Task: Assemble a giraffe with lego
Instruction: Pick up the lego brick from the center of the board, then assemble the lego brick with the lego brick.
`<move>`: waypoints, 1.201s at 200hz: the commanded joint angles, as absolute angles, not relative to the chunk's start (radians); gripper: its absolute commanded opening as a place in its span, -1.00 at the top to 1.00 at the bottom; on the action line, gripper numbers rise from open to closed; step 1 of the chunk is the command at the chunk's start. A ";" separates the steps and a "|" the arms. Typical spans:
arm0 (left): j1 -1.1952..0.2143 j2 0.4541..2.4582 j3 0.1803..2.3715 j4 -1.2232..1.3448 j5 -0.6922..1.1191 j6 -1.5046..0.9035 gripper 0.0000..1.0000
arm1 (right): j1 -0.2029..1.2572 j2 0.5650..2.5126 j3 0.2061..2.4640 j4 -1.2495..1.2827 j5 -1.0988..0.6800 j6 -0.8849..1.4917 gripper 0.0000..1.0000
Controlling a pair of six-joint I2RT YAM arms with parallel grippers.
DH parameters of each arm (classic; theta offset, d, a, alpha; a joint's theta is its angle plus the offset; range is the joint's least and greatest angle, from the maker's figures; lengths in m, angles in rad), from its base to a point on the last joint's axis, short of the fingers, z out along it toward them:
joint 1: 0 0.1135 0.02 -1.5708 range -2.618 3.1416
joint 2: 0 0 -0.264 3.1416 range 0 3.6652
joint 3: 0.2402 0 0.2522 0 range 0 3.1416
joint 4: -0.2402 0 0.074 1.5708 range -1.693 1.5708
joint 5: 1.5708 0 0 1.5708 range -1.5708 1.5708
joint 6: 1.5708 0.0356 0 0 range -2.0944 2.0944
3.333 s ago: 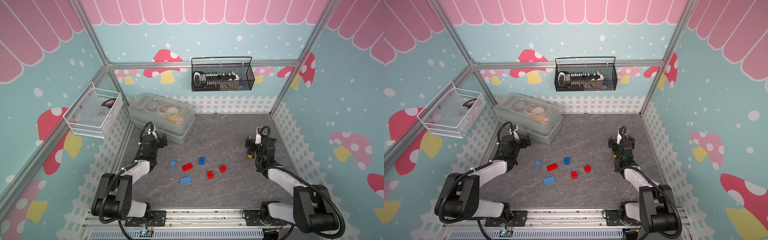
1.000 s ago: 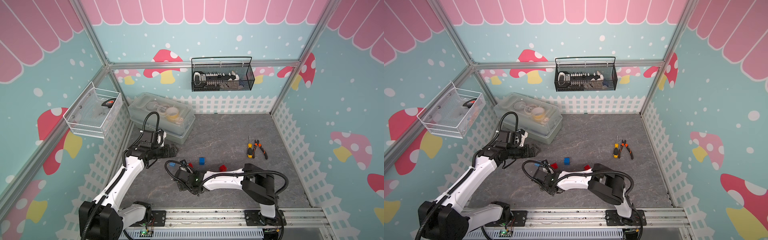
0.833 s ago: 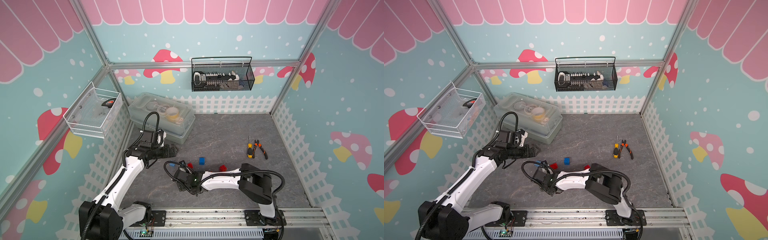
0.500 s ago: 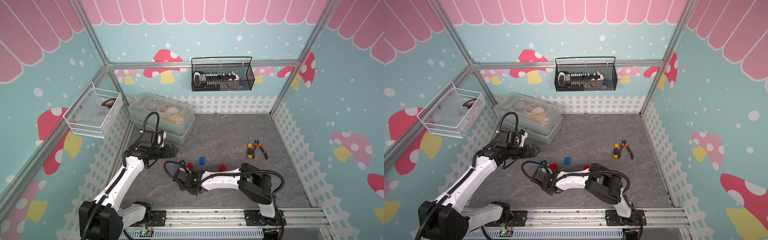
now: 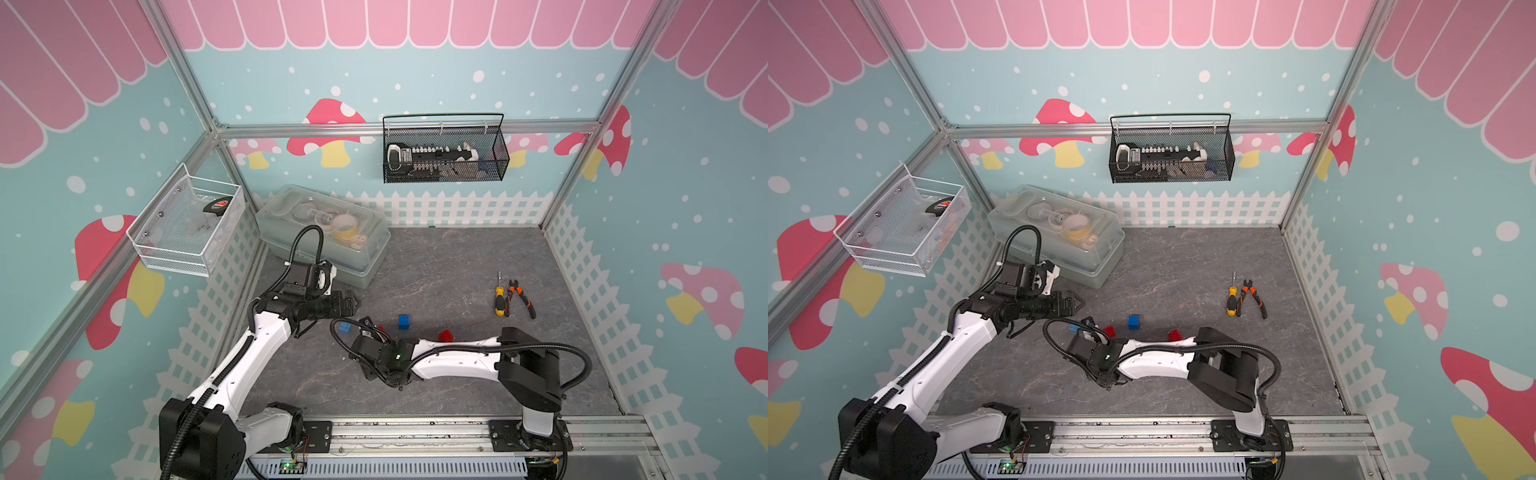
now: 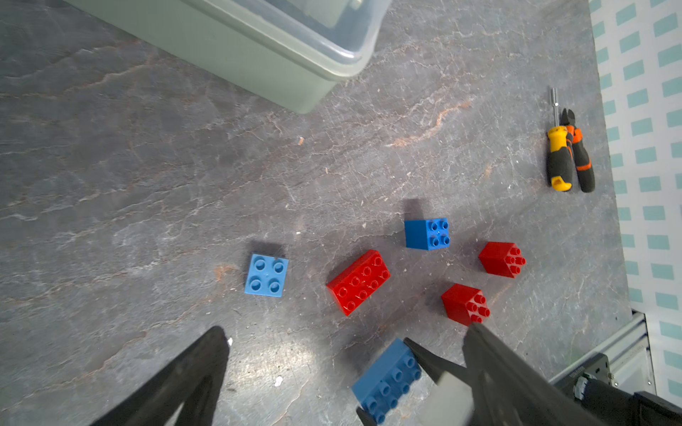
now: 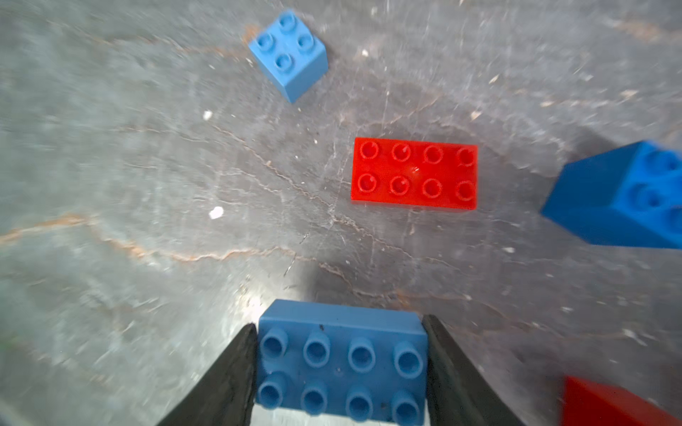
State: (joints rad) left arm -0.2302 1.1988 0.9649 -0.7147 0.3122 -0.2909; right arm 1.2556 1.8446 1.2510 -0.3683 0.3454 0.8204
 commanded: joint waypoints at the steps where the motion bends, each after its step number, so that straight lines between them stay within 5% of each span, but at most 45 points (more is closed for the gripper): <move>1: -0.254 1.207 0.959 -0.724 0.343 -0.279 -0.98 | 1.239 1.751 1.228 -0.441 0.350 0.798 -0.12; 135: -0.335 1.236 0.949 -0.683 0.506 -0.282 -0.98 | 0.998 1.364 0.971 -0.597 0.266 0.721 -0.12; 240: -0.356 1.253 0.950 -0.680 0.511 -0.287 -0.98 | 0.939 1.418 0.913 -0.539 0.177 0.662 -0.11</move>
State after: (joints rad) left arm -0.3458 1.2415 0.9577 -0.6903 0.4911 -0.2882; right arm 0.9421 1.3933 0.9337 -0.5667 0.1905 0.6724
